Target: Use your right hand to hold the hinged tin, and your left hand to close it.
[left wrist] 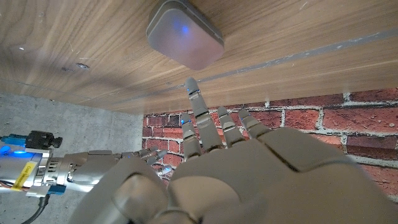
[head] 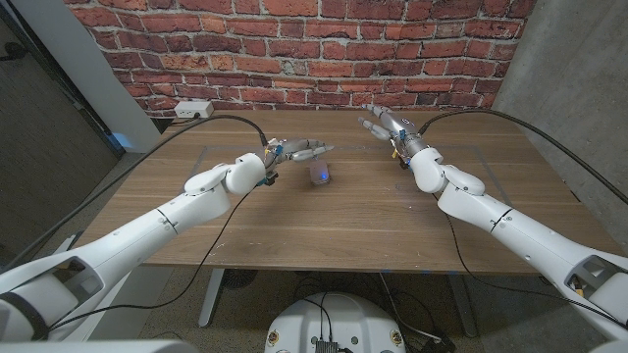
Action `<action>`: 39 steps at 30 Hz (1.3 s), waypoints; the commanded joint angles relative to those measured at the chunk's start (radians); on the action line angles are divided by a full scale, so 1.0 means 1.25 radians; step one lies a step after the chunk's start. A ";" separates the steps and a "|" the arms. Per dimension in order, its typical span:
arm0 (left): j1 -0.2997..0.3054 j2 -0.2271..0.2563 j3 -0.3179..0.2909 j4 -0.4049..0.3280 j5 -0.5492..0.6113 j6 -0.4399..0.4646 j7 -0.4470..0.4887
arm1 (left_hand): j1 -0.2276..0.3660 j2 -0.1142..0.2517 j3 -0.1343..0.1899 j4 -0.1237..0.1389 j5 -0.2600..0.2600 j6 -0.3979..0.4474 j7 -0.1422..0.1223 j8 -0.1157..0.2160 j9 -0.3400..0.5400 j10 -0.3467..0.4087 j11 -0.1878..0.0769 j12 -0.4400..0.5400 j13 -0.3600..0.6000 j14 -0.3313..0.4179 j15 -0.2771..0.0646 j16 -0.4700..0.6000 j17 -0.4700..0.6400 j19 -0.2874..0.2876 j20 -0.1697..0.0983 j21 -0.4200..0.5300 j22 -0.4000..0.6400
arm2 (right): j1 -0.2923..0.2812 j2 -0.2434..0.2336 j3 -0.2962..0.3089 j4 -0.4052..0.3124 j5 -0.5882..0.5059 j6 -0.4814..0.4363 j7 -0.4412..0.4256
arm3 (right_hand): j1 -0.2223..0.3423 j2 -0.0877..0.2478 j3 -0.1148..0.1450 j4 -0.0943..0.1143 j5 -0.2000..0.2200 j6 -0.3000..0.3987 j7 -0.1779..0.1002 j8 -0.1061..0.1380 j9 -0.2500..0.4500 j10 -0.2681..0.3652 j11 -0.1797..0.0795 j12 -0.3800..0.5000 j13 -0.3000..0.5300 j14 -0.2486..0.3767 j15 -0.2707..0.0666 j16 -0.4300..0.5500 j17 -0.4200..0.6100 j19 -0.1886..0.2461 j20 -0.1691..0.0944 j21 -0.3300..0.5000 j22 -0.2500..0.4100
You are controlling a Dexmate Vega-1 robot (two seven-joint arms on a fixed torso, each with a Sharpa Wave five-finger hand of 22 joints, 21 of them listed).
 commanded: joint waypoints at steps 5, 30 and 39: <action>-0.017 -0.001 0.024 0.006 0.078 0.004 -0.013 | 0.005 -0.004 -0.005 -0.001 0.000 0.012 0.006 0.007 -0.001 0.018 -0.003 0.009 0.005 0.008 -0.055 0.002 0.003 0.001 0.009 0.001 0.003 | -0.009 -0.009 0.006 -0.025 0.003 -0.015 0.005 | -0.003 -0.014 -0.003 -0.007 -0.002 0.000 0.008 -0.006 0.001 0.003 0.011 -0.001 -0.001 -0.002 0.004 -0.003 0.000 -0.001 0.009 0.000 0.001; -0.045 -0.025 0.041 0.061 0.078 -0.040 -0.056 | 0.004 -0.011 -0.016 0.000 0.000 0.007 0.010 0.003 -0.001 -0.034 -0.027 -0.019 0.002 -0.005 -0.058 -0.002 0.003 -0.001 0.009 0.002 0.004 | -0.016 -0.011 0.014 -0.042 -0.001 -0.017 -0.005 | -0.016 -0.023 -0.011 -0.006 -0.004 0.003 0.013 -0.012 0.001 0.003 0.015 -0.003 -0.001 -0.002 0.009 -0.005 0.000 0.000 0.014 0.000 0.001; -0.060 -0.035 0.054 0.078 0.085 -0.041 -0.074 | 0.004 -0.011 -0.018 0.000 0.000 0.008 0.012 0.003 -0.001 -0.024 -0.021 -0.016 0.001 -0.006 -0.059 -0.002 0.003 -0.003 0.007 0.001 0.004 | -0.017 -0.015 0.016 -0.044 -0.003 -0.009 -0.007 | -0.020 -0.028 -0.014 -0.011 -0.004 -0.019 0.020 -0.024 0.001 -0.003 0.016 -0.007 -0.001 -0.004 0.013 -0.006 -0.002 0.000 0.016 -0.001 0.001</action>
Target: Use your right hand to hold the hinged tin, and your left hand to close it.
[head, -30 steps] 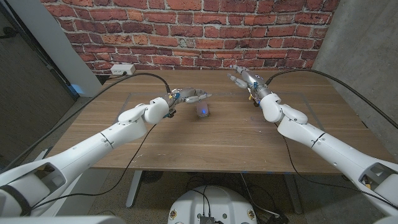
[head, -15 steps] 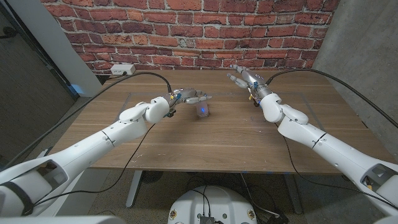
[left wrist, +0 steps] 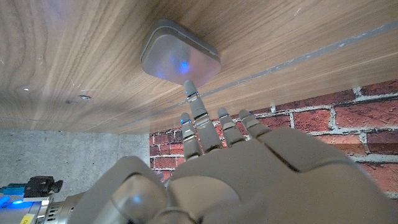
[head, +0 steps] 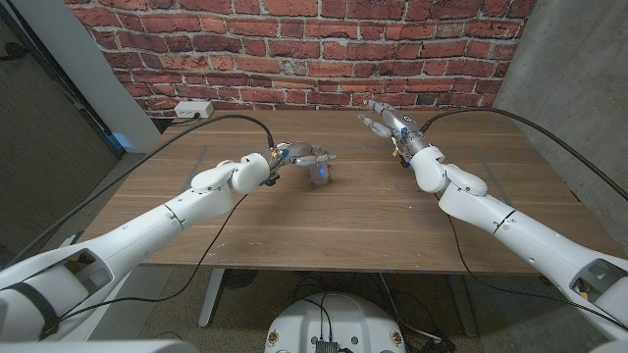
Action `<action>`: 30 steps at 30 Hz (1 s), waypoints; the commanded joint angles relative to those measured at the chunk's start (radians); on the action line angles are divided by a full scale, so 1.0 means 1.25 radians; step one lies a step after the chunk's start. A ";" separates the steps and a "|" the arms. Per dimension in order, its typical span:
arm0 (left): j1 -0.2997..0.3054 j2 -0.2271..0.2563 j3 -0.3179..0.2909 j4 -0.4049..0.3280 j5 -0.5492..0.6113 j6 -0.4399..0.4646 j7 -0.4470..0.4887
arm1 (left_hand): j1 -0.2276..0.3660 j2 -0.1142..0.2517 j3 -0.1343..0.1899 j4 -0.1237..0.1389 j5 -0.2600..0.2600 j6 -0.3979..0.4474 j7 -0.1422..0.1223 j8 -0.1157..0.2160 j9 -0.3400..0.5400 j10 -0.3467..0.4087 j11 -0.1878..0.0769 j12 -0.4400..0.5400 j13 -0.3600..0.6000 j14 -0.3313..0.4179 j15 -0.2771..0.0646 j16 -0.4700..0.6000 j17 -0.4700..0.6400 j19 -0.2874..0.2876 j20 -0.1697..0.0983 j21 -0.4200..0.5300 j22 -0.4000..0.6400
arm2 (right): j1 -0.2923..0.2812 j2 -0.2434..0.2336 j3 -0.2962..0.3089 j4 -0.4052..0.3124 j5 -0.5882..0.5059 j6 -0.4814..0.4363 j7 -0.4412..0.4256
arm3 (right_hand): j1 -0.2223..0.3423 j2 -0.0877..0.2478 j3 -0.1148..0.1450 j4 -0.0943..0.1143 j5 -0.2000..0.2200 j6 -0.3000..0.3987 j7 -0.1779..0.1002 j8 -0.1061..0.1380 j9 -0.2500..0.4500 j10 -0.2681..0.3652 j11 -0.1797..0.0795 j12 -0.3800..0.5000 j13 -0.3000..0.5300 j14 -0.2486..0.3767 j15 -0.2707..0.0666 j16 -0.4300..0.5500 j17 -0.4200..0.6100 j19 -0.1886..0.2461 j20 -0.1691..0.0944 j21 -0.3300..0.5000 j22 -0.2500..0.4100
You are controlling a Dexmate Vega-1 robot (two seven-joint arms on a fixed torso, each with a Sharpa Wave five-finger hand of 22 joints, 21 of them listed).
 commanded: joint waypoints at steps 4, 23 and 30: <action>-0.021 -0.018 0.018 0.029 0.007 -0.008 -0.024 | 0.004 -0.004 -0.005 0.002 0.000 0.000 0.006 0.002 0.003 0.004 0.005 -0.001 0.000 0.004 -0.061 0.002 0.003 -0.005 0.003 0.002 0.004 | -0.003 -0.004 0.005 -0.007 -0.002 0.007 -0.002 | -0.001 -0.005 -0.003 -0.008 -0.001 -0.030 0.007 -0.016 0.001 -0.007 -0.001 -0.008 0.003 0.000 0.010 -0.004 -0.002 -0.001 0.006 -0.001 0.001; -0.038 -0.023 0.034 0.054 -0.006 -0.023 -0.055 | 0.005 -0.004 -0.009 0.002 0.000 -0.005 0.006 0.000 0.002 -0.009 0.007 -0.006 -0.002 -0.004 -0.060 -0.001 0.003 -0.007 0.003 0.002 0.004 | -0.005 -0.007 0.008 -0.018 -0.012 -0.005 0.000 | -0.008 -0.011 -0.008 -0.009 -0.002 -0.031 0.012 -0.017 0.001 -0.010 -0.003 -0.010 0.003 0.000 0.015 -0.004 -0.002 -0.001 0.010 -0.001 0.001; -0.029 -0.017 0.028 0.044 -0.006 -0.017 -0.048 | 0.005 -0.005 -0.010 0.002 0.000 -0.005 0.006 0.000 0.002 -0.007 0.006 -0.005 -0.002 -0.003 -0.061 0.000 0.003 -0.007 0.004 0.002 0.004 | -0.001 -0.004 0.008 -0.011 -0.010 -0.002 0.001 | -0.012 -0.014 -0.011 -0.009 -0.002 -0.033 0.014 -0.019 0.001 -0.010 -0.001 -0.010 0.003 0.000 0.016 -0.004 -0.001 -0.002 0.011 -0.001 0.001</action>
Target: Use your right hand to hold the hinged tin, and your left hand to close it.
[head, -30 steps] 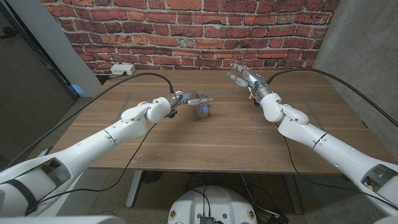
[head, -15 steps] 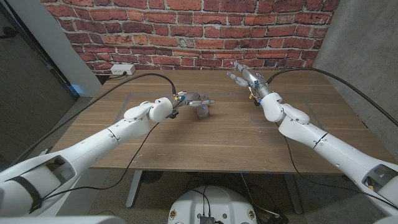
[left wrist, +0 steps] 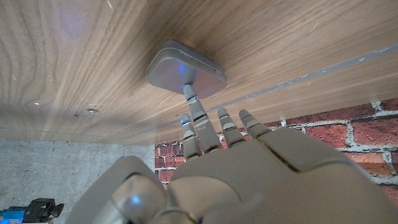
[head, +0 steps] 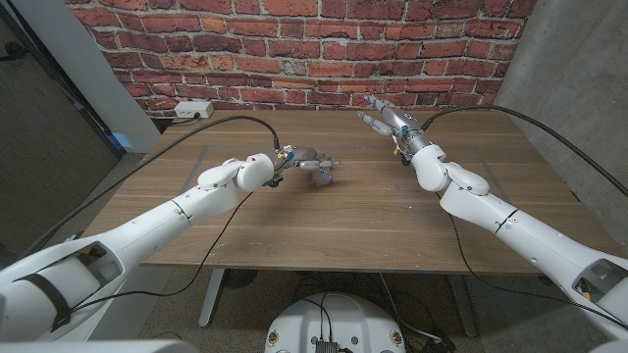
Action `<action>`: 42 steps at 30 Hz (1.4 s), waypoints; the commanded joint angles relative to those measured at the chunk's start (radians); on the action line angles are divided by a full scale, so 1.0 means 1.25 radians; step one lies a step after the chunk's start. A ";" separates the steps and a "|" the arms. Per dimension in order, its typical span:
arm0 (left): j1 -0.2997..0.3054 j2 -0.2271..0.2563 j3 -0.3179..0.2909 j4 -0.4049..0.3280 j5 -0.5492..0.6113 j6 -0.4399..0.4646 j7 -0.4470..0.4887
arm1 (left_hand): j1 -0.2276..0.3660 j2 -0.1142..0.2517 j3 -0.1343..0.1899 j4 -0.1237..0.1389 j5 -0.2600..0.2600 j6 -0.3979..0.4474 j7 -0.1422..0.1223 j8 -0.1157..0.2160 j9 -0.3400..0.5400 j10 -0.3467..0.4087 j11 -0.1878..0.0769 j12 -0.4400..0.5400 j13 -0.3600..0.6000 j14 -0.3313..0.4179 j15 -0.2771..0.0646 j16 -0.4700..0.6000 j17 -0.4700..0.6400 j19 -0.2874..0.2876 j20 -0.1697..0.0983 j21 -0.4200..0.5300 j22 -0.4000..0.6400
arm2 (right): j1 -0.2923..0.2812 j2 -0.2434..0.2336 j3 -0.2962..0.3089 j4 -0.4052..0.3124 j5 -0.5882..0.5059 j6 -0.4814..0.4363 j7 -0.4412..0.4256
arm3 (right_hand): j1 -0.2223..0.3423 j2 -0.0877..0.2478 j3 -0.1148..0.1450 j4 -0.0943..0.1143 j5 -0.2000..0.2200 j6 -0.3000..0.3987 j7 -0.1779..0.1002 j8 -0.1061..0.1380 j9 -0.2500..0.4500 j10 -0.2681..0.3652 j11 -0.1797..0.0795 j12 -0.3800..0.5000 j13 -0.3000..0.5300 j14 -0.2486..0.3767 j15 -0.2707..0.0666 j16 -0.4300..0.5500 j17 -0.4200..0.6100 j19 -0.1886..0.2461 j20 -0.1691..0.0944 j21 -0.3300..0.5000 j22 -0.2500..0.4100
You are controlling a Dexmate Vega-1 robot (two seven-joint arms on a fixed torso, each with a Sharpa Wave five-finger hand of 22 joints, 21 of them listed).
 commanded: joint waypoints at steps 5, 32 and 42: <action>0.029 0.014 -0.029 -0.023 -0.033 -0.021 0.042 | -0.002 0.002 -0.005 0.003 0.000 -0.002 0.003 0.000 0.002 -0.001 0.005 0.003 0.003 -0.003 -0.065 -0.001 0.003 -0.007 0.004 0.002 0.004 | 0.006 0.002 -0.001 0.005 0.000 -0.003 0.005 | -0.009 -0.007 -0.007 -0.001 -0.002 -0.005 0.002 -0.001 0.001 0.000 0.004 -0.004 0.003 0.001 0.009 -0.001 0.001 0.000 0.011 -0.001 0.003; 0.140 0.027 -0.146 -0.085 -0.142 -0.014 0.182 | 0.007 -0.003 -0.015 -0.001 -0.001 -0.004 0.003 -0.002 0.003 -0.049 0.011 -0.011 0.002 -0.003 -0.049 -0.002 0.004 0.006 0.014 0.006 0.005 | 0.004 0.011 0.002 0.001 0.024 -0.019 0.014 | -0.023 -0.014 -0.016 -0.002 -0.002 0.009 0.010 0.003 0.001 0.006 0.006 -0.003 0.003 0.008 0.017 0.001 0.001 0.001 0.017 -0.001 0.003; 0.140 0.011 -0.159 -0.024 -0.212 -0.118 0.223 | 0.008 -0.003 -0.016 -0.001 -0.001 -0.003 0.003 -0.001 0.003 -0.055 0.006 -0.009 0.002 -0.007 -0.047 -0.003 0.004 0.009 0.016 0.007 0.005 | 0.021 0.033 0.005 0.036 0.086 0.010 0.045 | -0.033 -0.022 -0.023 -0.001 -0.002 0.015 0.012 0.004 0.001 0.008 0.011 -0.003 0.004 0.012 0.020 0.002 0.001 0.003 0.020 -0.001 0.003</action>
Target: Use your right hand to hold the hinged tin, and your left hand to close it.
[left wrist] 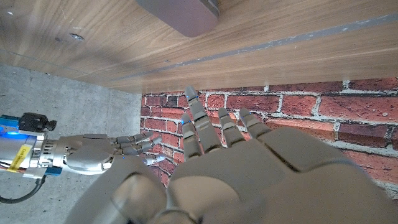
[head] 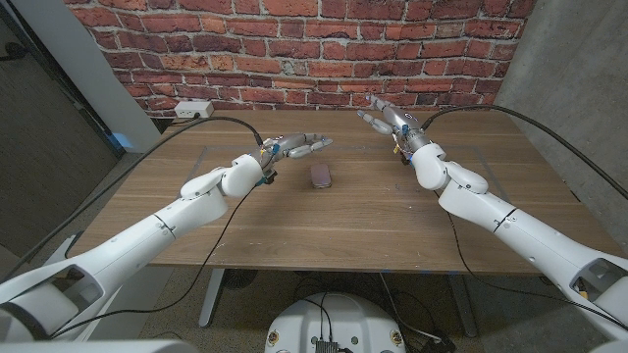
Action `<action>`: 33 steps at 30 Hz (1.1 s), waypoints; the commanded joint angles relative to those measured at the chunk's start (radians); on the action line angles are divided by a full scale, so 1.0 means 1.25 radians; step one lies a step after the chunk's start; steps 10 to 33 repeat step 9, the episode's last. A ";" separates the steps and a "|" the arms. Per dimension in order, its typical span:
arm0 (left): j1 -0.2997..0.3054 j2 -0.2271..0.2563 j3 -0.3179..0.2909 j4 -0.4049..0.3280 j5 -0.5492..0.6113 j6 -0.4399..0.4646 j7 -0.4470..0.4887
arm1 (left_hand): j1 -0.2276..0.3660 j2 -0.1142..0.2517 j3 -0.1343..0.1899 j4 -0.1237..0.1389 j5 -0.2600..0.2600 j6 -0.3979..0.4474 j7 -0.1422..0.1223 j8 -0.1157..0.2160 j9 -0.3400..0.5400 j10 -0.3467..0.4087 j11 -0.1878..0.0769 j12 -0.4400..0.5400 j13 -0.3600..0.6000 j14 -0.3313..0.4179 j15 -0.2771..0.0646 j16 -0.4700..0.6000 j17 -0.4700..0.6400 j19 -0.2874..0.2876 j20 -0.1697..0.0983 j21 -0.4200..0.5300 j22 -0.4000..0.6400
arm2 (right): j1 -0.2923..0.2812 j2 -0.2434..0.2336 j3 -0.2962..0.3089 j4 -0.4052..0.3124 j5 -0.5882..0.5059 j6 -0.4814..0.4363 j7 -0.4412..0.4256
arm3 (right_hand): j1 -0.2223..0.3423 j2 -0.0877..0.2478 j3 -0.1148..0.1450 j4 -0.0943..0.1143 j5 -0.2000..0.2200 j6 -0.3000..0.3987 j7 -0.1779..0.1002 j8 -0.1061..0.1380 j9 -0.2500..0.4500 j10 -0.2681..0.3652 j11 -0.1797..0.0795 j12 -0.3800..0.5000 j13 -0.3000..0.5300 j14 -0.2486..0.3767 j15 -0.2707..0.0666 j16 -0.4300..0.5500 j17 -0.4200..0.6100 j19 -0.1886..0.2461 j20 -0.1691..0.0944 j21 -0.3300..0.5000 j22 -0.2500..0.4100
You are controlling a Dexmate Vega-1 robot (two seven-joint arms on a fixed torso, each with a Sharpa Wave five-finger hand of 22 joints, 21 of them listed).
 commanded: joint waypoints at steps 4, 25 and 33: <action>0.017 -0.035 -0.027 0.071 -0.099 -0.118 0.075 | 0.005 0.002 -0.003 0.000 -0.001 0.001 -0.004 0.000 0.001 -0.008 -0.003 0.001 0.001 -0.014 -0.047 -0.005 0.004 -0.001 0.009 0.002 0.005 | 0.040 0.022 -0.013 0.064 0.050 0.060 0.028 | -0.008 -0.002 -0.006 0.000 -0.002 0.005 0.000 0.006 0.001 0.000 0.006 -0.003 0.001 -0.003 0.009 0.001 0.001 -0.003 0.007 -0.001 0.002; 0.025 -0.054 -0.016 0.080 -0.094 -0.122 0.098 | 0.007 0.003 -0.003 -0.001 -0.001 -0.005 -0.005 -0.003 0.001 -0.009 -0.006 0.002 0.001 -0.014 -0.048 -0.004 0.004 0.000 0.009 0.002 0.005 | 0.064 0.022 -0.016 0.105 0.065 0.101 0.043 | -0.012 -0.006 -0.009 0.000 -0.002 0.003 0.000 0.004 0.001 -0.003 0.008 -0.005 0.001 -0.005 0.008 0.000 0.001 -0.007 0.004 -0.003 0.002; 0.025 -0.054 -0.016 0.080 -0.094 -0.122 0.098 | 0.007 0.003 -0.003 -0.001 -0.001 -0.005 -0.005 -0.003 0.001 -0.009 -0.006 0.002 0.001 -0.014 -0.048 -0.004 0.004 0.000 0.009 0.002 0.005 | 0.064 0.022 -0.016 0.105 0.065 0.101 0.043 | -0.012 -0.006 -0.009 0.000 -0.002 0.003 0.000 0.004 0.001 -0.003 0.008 -0.005 0.001 -0.005 0.008 0.000 0.001 -0.007 0.004 -0.003 0.002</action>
